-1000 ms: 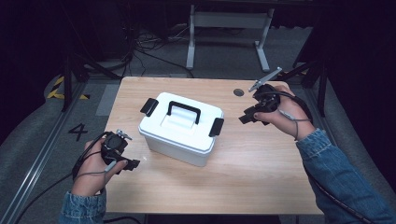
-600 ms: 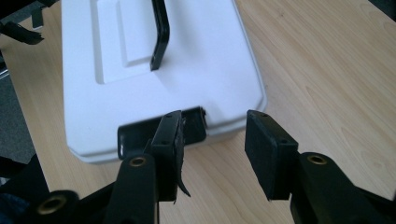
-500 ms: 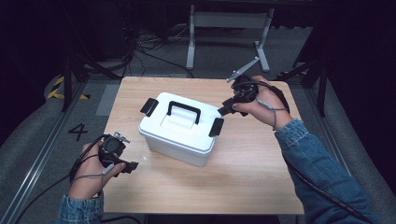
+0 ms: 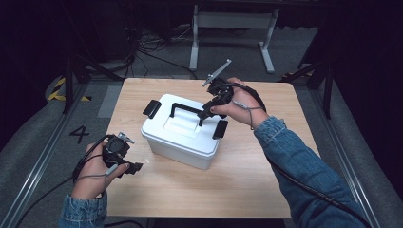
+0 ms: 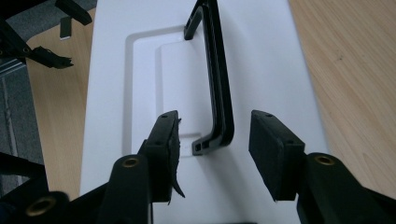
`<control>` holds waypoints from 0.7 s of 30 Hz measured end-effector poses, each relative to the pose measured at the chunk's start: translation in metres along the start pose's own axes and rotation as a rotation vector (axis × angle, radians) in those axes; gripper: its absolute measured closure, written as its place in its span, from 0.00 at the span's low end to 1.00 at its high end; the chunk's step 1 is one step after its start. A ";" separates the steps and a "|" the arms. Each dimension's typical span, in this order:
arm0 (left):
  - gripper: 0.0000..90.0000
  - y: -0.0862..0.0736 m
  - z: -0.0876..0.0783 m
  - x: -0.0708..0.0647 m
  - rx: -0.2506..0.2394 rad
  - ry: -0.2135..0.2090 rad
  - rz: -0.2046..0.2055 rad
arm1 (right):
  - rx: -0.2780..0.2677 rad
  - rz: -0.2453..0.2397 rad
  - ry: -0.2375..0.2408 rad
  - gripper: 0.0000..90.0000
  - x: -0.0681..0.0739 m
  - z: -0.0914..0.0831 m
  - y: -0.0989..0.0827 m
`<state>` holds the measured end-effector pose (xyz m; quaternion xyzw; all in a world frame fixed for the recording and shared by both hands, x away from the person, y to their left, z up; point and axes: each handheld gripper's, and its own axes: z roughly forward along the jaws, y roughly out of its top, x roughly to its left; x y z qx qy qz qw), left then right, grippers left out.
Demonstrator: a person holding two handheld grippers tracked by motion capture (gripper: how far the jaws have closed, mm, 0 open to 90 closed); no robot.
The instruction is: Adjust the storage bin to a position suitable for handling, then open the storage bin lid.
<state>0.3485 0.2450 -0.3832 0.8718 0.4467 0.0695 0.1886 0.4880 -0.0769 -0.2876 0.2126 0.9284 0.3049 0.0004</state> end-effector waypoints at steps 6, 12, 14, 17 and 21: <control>0.27 0.005 0.001 0.000 -0.007 -0.003 0.015 | 0.018 -0.003 0.008 0.60 -0.001 0.016 0.010; 0.27 0.007 0.001 0.001 -0.003 -0.004 0.026 | 0.035 -0.013 0.012 0.63 0.000 0.027 0.014; 0.27 0.007 0.001 0.001 -0.004 -0.003 0.028 | 0.040 -0.025 0.011 0.67 0.000 0.028 0.015; 0.27 0.007 0.001 0.001 -0.004 -0.001 0.028 | 0.040 -0.032 0.014 0.70 0.001 0.028 0.016; 0.27 0.005 0.002 0.000 0.004 -0.010 0.021 | 0.058 -0.058 0.007 0.80 0.004 0.029 0.017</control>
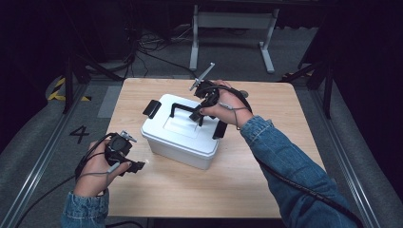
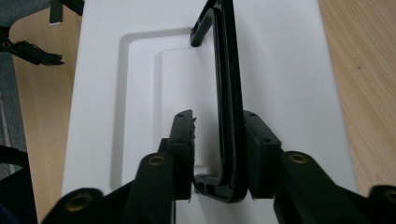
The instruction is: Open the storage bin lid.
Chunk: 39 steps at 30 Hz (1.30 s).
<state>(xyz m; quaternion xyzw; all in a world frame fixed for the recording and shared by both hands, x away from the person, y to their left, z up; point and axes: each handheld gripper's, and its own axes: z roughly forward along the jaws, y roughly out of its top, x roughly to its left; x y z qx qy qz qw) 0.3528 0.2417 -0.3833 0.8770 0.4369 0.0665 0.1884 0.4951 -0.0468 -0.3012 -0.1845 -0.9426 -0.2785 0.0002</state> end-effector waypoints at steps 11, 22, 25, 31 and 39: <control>0.27 -0.005 -0.003 0.000 -0.010 0.011 -0.010 | 0.008 -0.050 -0.004 0.94 0.010 -0.004 0.003; 0.27 -0.006 -0.004 0.003 -0.018 0.012 -0.011 | -0.019 -0.051 -0.010 0.94 0.012 -0.013 0.009; 0.27 -0.006 -0.003 0.002 -0.012 0.006 -0.015 | -0.029 -0.047 -0.004 0.94 0.014 -0.018 0.011; 0.27 -0.005 -0.004 0.002 -0.016 0.007 -0.006 | -0.054 -0.049 -0.013 0.94 0.015 -0.031 0.014; 0.27 -0.004 -0.003 0.002 -0.012 0.008 -0.004 | -0.101 -0.038 -0.029 0.94 0.015 -0.061 0.011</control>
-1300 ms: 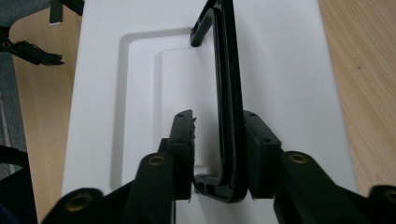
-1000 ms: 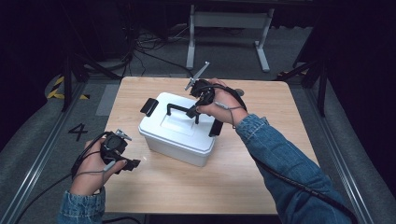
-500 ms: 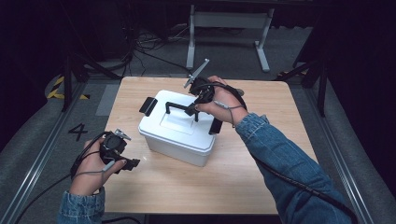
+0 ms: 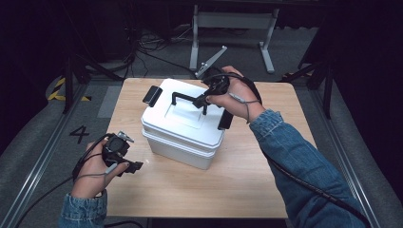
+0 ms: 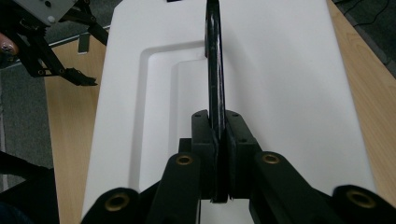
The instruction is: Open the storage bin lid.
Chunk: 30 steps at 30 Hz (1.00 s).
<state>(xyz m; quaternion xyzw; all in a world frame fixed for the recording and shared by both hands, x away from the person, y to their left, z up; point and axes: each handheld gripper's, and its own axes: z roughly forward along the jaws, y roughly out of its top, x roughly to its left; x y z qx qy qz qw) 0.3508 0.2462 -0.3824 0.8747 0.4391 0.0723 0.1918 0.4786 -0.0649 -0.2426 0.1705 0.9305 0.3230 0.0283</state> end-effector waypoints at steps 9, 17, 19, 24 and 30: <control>0.28 0.002 0.001 0.000 0.027 -0.011 -0.021 | -0.045 0.028 -0.021 0.94 -0.004 -0.031 -0.014; 0.27 0.004 0.002 0.002 0.031 -0.008 -0.026 | -0.069 0.079 -0.060 0.94 -0.015 -0.059 -0.034; 0.27 0.004 0.002 0.003 0.029 -0.007 -0.024 | -0.075 0.089 -0.074 0.94 -0.019 -0.066 -0.041; 0.24 0.002 0.002 0.003 0.034 -0.021 -0.013 | -0.089 0.122 -0.101 0.94 -0.026 -0.082 -0.055; 0.21 0.000 0.002 0.005 0.042 -0.021 0.014 | -0.100 0.162 -0.131 0.94 -0.034 -0.099 -0.071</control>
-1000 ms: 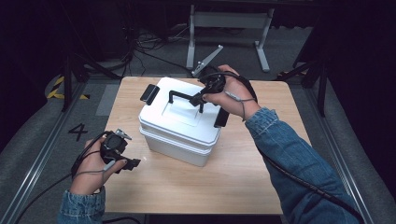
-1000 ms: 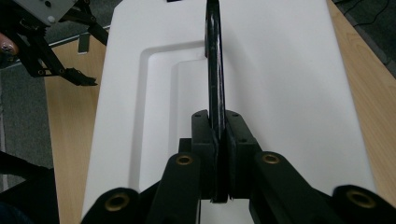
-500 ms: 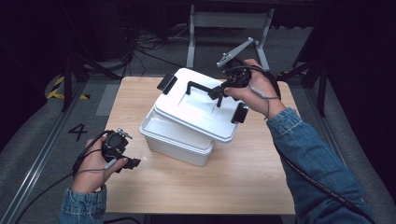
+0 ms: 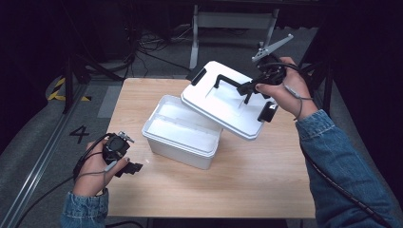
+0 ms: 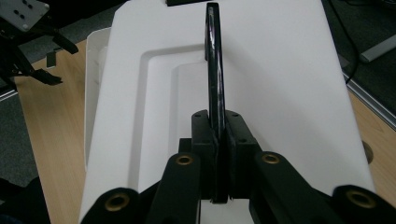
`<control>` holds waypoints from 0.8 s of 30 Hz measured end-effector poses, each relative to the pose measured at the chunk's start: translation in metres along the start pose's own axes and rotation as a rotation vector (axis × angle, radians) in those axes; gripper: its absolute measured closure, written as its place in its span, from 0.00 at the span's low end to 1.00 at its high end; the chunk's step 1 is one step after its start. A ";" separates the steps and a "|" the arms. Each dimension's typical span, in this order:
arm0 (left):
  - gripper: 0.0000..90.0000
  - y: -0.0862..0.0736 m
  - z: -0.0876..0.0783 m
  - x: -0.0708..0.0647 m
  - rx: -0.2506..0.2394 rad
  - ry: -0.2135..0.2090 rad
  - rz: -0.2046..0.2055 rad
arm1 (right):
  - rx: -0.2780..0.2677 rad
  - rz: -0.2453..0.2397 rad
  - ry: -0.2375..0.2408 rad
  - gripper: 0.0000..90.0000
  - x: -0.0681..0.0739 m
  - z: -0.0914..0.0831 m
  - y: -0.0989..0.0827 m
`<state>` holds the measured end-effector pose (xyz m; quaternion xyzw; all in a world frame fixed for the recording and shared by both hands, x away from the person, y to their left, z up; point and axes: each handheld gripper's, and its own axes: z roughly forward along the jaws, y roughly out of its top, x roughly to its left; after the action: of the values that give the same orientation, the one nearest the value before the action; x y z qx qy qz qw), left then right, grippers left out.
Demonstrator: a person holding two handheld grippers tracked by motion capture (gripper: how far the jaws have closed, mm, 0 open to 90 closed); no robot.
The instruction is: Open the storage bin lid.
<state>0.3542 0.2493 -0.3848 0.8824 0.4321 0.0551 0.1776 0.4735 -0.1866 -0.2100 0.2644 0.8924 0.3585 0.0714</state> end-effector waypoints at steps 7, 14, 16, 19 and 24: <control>0.21 -0.003 -0.002 0.001 -0.003 0.002 -0.008 | -0.007 0.035 -0.033 0.94 -0.013 -0.013 -0.013; 0.20 -0.003 -0.003 0.001 -0.019 -0.007 -0.001 | -0.010 0.097 -0.072 0.94 -0.034 -0.026 -0.033; 0.20 -0.003 -0.002 0.000 -0.017 -0.008 0.006 | -0.012 0.113 -0.085 0.94 -0.040 -0.029 -0.040; 0.20 -0.002 -0.002 0.000 -0.015 -0.006 0.002 | -0.014 0.136 -0.098 0.94 -0.048 -0.033 -0.049; 0.20 -0.002 -0.002 0.000 -0.015 -0.012 0.009 | -0.002 0.177 -0.127 0.94 -0.059 -0.036 -0.062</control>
<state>0.3522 0.2510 -0.3832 0.8833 0.4269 0.0538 0.1863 0.4863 -0.2766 -0.2294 0.3645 0.8589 0.3468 0.0960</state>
